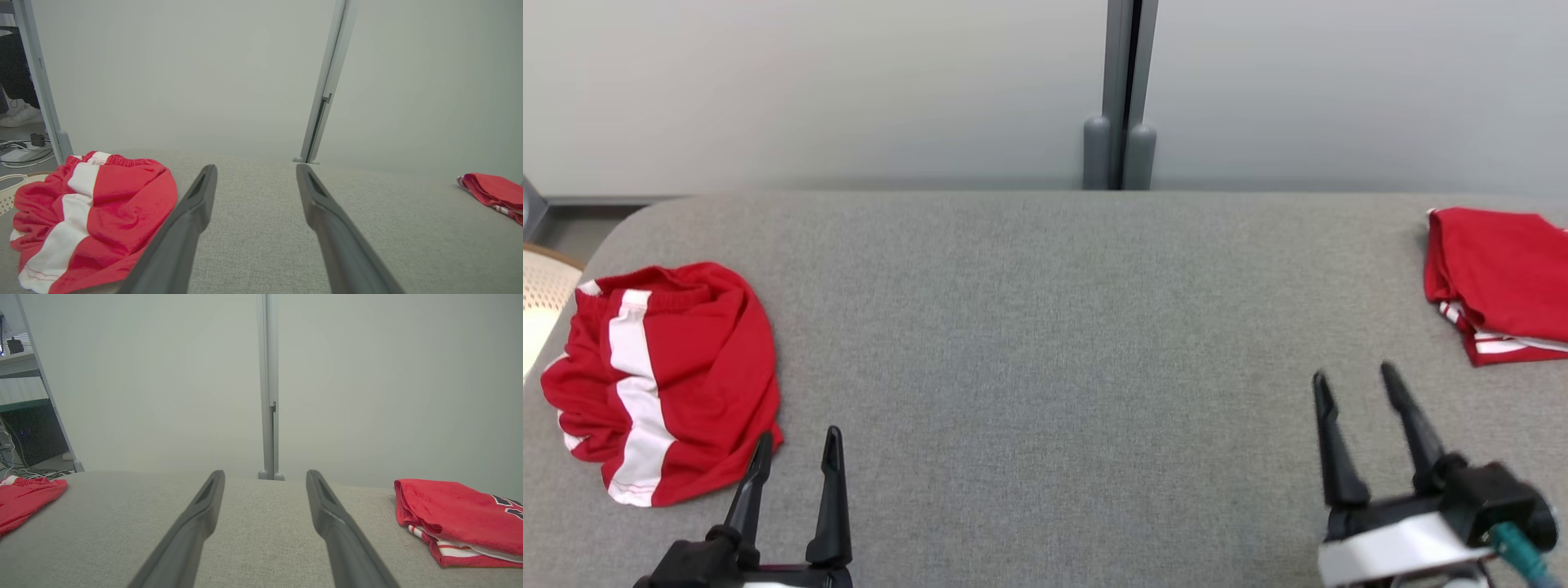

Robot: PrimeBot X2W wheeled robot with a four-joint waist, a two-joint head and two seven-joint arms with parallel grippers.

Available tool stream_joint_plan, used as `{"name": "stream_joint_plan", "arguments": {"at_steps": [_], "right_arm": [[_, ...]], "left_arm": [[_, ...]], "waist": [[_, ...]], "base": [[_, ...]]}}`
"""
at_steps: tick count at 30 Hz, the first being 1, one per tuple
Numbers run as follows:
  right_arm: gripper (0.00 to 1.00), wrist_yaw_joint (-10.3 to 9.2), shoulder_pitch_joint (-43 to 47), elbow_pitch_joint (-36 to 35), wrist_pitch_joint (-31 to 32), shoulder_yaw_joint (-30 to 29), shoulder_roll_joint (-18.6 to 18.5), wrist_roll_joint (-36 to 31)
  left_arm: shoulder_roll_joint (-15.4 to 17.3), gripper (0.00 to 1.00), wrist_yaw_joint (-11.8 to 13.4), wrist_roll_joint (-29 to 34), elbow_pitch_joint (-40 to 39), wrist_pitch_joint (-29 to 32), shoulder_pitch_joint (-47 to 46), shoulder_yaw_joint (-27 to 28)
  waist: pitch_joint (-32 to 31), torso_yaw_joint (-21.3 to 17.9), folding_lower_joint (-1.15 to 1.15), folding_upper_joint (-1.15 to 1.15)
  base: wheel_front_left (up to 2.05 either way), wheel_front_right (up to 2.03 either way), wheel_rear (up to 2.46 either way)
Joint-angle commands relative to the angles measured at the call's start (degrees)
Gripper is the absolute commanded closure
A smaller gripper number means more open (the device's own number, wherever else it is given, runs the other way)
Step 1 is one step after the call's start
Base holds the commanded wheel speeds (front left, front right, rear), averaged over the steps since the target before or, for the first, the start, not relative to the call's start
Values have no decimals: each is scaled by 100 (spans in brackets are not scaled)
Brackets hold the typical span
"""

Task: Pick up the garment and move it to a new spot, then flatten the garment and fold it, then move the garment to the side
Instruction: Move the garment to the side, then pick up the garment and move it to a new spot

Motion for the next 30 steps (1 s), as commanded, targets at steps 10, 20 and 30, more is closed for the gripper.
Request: {"name": "stream_joint_plan", "arguments": {"at_steps": [10,20,30], "right_arm": [[0,-11,732,-34,-32,19,113,-143],[0,-11,828,23,-33,88,151,-124],[0,-11,886,42,-33,204,152,-51]], "left_arm": [[13,0,-217,327,238,3,369,49],[15,0,-189,390,432,4,471,19],[15,0,-137,446,507,3,494,43]], "waist": [[-539,-209,0,0],[-671,-308,0,0],[-701,-354,0,0]], "base": [[0,0,0],[0,0,0],[0,0,0]]}}
